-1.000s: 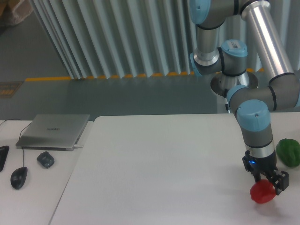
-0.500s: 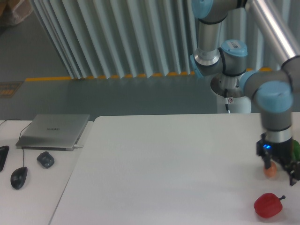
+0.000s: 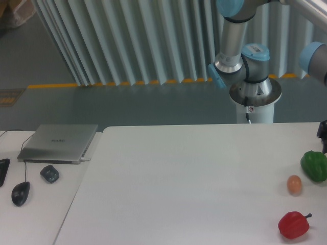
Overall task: Place the red pepper on the table
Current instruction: 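Raise the open gripper away from the red pepper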
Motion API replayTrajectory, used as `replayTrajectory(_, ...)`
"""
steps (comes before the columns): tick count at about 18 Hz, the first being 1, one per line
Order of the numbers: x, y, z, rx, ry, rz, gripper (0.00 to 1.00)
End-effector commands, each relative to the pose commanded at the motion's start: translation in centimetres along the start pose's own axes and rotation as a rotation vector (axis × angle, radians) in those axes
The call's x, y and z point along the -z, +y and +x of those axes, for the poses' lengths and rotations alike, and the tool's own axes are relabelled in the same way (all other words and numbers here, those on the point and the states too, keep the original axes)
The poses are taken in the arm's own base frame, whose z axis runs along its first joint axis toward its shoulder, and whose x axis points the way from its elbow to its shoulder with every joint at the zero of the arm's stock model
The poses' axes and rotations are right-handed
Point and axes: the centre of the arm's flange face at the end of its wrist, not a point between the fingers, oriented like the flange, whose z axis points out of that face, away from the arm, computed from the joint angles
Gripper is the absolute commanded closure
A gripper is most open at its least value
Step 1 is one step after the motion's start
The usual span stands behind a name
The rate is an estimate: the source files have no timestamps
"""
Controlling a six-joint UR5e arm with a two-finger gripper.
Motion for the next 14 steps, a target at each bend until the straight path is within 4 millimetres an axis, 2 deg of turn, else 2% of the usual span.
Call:
replayTrajectory(6, -1.7, -1.1, -1.4, -0.036, -0.025, 0.043, 0.00)
replayTrajectory(14, -1.9, -1.2, -1.4, -0.068, -0.022, 0.045, 0.00)
